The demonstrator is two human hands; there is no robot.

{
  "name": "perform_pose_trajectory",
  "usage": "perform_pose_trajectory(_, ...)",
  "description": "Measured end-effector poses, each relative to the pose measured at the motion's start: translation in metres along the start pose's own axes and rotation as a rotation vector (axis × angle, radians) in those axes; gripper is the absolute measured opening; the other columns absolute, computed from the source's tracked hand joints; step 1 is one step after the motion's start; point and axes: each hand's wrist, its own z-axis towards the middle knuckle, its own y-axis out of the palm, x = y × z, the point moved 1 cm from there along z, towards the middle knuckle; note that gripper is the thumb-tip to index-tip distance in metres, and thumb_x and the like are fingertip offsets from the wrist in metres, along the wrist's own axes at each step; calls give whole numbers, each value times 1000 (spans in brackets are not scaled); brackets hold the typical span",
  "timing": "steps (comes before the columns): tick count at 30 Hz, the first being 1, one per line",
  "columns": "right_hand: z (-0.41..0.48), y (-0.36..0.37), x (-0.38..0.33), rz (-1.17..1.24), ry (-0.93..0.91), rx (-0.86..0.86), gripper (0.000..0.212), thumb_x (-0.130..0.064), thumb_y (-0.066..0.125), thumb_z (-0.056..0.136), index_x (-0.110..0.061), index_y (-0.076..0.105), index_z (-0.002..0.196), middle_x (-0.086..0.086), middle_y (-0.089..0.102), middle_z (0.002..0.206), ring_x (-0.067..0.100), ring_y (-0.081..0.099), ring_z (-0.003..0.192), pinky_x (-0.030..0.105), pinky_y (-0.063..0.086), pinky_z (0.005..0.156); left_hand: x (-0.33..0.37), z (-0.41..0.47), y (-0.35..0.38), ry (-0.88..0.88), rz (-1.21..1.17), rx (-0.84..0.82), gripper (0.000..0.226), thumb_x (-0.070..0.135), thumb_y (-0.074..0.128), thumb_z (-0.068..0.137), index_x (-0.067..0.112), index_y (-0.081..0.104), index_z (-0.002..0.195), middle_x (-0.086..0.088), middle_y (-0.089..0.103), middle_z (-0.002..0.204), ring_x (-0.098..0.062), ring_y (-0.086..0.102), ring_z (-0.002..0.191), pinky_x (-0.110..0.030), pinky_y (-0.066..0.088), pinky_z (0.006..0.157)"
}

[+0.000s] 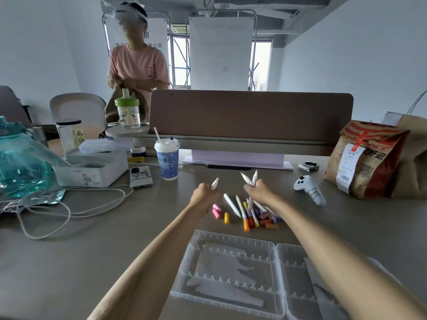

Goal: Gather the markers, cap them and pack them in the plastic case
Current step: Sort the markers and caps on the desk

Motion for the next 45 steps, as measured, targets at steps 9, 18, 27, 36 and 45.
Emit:
perform_pose_trajectory(9,-86,-50,7,203,-283,186,58,-35,40,103,-3,60,59,-6,58,42,1,49,37,13,34,45,21,11,31,65,612,61,31,22,51,93,10,60,120,-9,64,114,-24,62,105,-30,50,80)
perform_pose_trajectory(18,-150,-59,22,358,-510,195,58,-30,41,104,-1,55,57,5,62,53,24,62,50,32,52,59,32,11,35,35,562,41,29,21,50,93,7,61,114,-8,66,100,-23,66,89,-30,53,73)
perform_pose_trajectory(27,-132,-62,44,316,-435,219,58,-40,40,103,-6,51,57,8,60,51,28,64,56,40,52,62,19,13,32,24,474,13,45,56,59,85,11,60,90,-3,66,76,-19,66,67,-25,52,59)
perform_pose_trajectory(36,-116,-61,53,288,-263,308,51,-41,44,101,1,52,72,-2,44,51,16,46,52,46,50,65,33,23,56,7,622,-73,43,44,59,85,11,64,111,-9,68,111,-27,66,102,-32,54,79)
perform_pose_trajectory(45,-102,-53,55,207,-261,305,42,-36,45,102,-19,42,64,-11,44,43,3,41,39,21,32,46,29,16,41,298,404,24,36,43,47,95,9,57,92,-8,65,85,-28,63,76,-33,46,62)
